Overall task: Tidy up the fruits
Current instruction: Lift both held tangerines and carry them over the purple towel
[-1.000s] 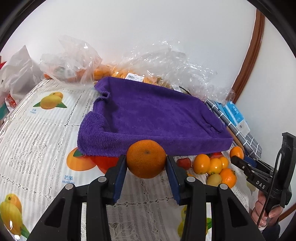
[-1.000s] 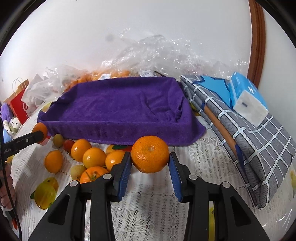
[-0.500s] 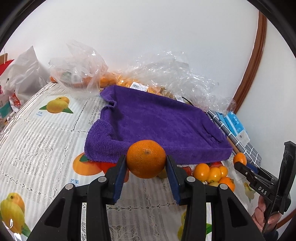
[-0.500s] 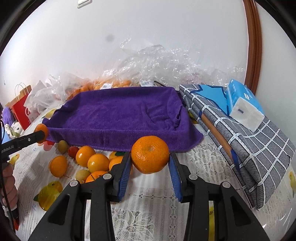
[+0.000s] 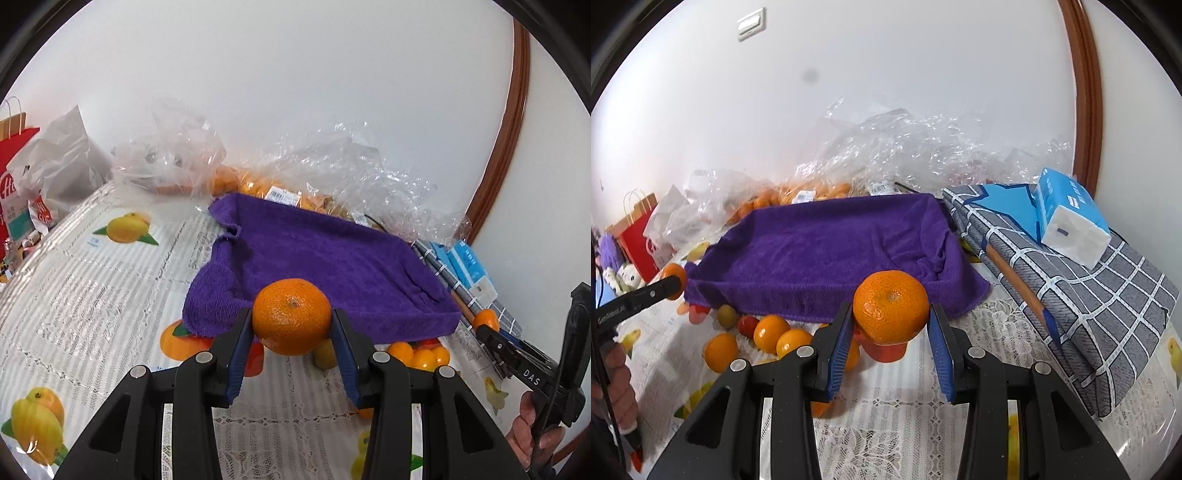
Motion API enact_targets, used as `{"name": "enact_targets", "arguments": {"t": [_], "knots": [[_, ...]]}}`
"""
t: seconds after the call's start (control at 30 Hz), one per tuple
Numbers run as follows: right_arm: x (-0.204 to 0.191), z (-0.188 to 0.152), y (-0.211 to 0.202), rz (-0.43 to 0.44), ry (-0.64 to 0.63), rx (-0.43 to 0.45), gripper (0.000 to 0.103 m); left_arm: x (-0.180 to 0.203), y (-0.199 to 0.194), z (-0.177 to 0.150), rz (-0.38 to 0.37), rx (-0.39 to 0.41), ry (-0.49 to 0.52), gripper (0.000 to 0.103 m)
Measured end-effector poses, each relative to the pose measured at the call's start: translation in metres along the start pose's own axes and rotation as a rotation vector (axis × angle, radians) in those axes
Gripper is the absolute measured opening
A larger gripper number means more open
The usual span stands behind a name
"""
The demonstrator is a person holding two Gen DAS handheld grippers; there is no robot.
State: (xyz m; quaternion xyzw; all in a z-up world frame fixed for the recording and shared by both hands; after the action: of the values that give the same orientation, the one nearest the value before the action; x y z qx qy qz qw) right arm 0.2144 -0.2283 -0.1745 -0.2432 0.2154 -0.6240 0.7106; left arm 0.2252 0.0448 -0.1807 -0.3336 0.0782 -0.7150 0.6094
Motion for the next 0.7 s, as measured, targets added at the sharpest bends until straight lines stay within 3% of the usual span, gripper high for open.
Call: {"name": "enact_targets", "arguments": {"t": [0.23, 0.37, 0.7], "knots": [[-0.007, 0.027, -0.007, -0.014, -0.018, 0.002, 0.04, 0.01, -0.004, 0.019, -0.032, -0.003, -0.018, 0.04], [-0.015, 0.051, -0.007, -0.022, -0.043, 0.028, 0.04, 0.02, 0.004, 0.043, -0.014, 0.011, 0.012, 0.04], [-0.039, 0.096, 0.033, 0.038, -0.051, 0.048, 0.04, 0.031, 0.066, 0.088, 0.041, 0.005, -0.014, 0.04]]}}
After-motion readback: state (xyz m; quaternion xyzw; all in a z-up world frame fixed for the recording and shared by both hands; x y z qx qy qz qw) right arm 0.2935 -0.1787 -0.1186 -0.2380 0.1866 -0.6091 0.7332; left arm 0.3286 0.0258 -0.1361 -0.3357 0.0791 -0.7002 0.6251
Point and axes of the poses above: each gripper's, at about its wrist camera, not at the fingertips, and y roughly the way its jaws point, x to its right, z to its top, the point moved 7 cm from there along y, roughly the way its jaws point, and after that the axes turned 4 degrees about -y, right-handed, at the moved point
